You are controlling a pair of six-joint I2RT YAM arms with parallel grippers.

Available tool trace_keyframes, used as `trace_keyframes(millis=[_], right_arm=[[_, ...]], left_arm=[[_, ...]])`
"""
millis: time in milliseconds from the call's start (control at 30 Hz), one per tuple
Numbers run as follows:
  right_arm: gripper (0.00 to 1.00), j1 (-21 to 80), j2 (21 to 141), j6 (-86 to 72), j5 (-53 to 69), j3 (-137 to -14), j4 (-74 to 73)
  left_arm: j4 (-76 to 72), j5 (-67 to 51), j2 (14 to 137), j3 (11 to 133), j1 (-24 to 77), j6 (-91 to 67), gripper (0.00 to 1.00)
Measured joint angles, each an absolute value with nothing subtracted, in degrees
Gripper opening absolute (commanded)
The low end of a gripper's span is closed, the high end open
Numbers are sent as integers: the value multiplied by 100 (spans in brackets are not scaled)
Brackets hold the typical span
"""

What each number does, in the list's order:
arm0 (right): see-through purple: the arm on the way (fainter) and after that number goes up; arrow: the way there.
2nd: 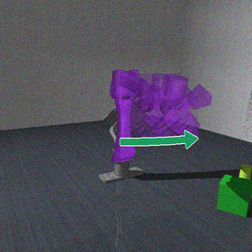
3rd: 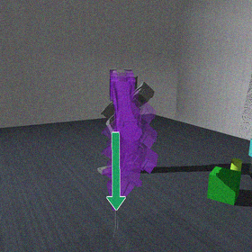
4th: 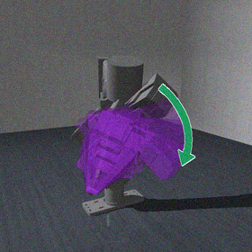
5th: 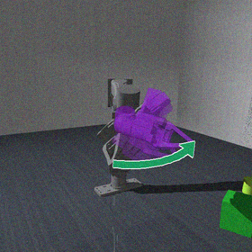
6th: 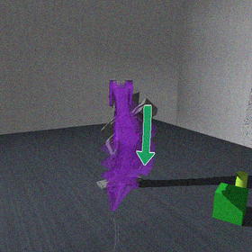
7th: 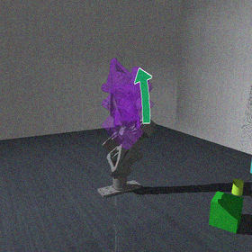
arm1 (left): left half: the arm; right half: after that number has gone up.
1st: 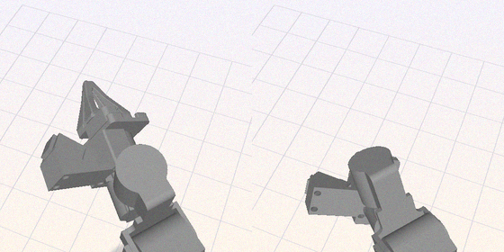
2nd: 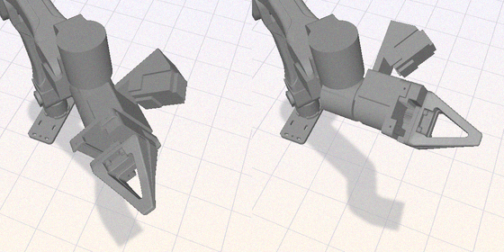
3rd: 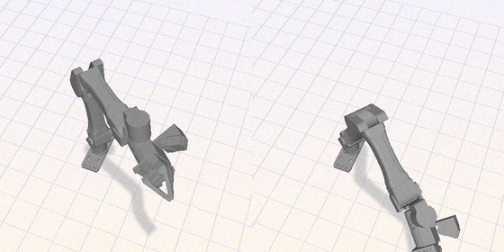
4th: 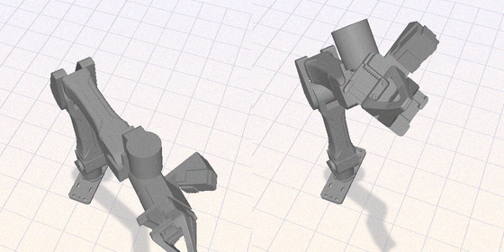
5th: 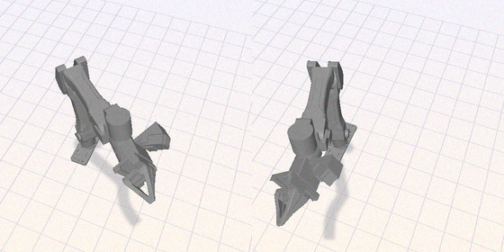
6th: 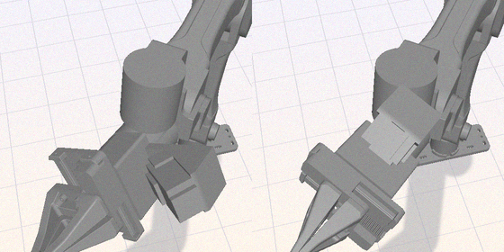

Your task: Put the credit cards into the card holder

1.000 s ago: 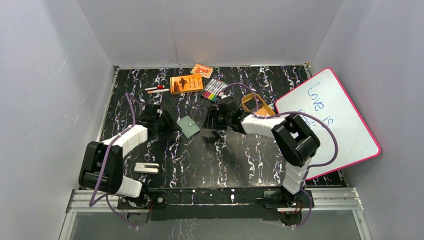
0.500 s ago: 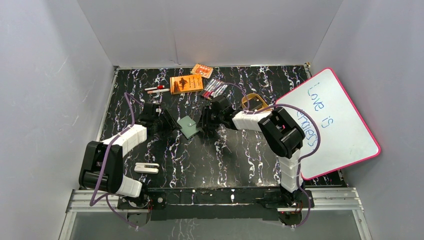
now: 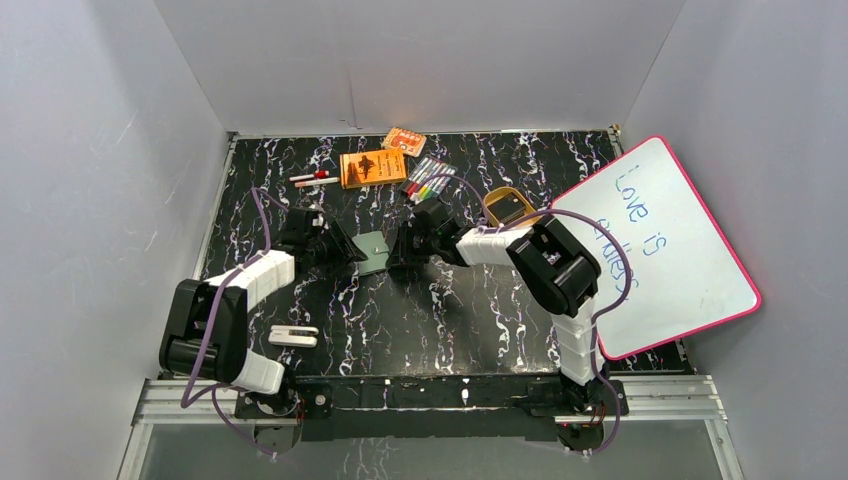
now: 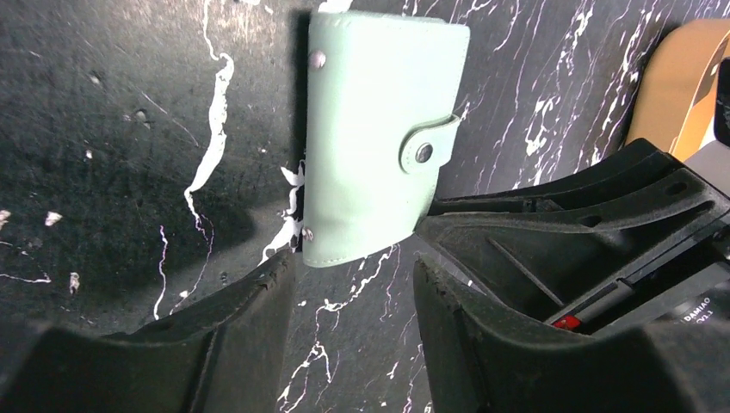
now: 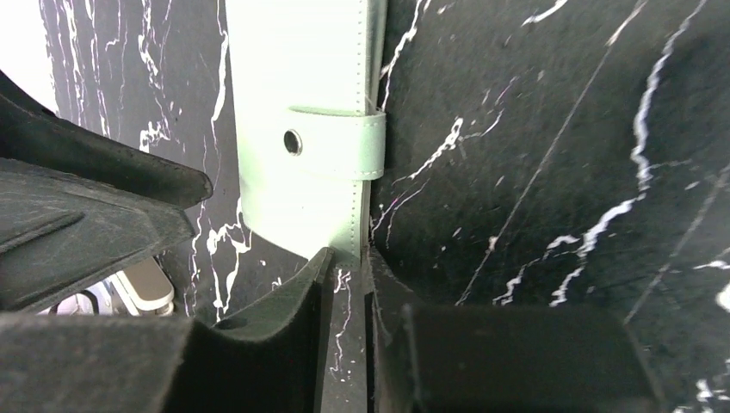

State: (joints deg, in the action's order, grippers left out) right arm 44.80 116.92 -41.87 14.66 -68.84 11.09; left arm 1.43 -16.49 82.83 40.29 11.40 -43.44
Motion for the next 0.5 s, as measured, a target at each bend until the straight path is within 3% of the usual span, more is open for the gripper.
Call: trace_keyframes(millis=[233,400,467,500], right_arm=[[0,4617,11611,-4270,1476,-6554,1393],[0,4619,11065,-4263,1452,-5806,1470],[1,4622,10744,-4244,1413,-5393,1476],[6,4619,10586,-4239,1411,-5218,1461]], left_arm=[[14,-1824,8309,3728,1208,-4355,45],[14,-1852,8095,3430,1441,-4377,45],[62,-1835,7817,3301,1529,-4399,49],[119,-1798,7607,3232,1566,-4410,53]])
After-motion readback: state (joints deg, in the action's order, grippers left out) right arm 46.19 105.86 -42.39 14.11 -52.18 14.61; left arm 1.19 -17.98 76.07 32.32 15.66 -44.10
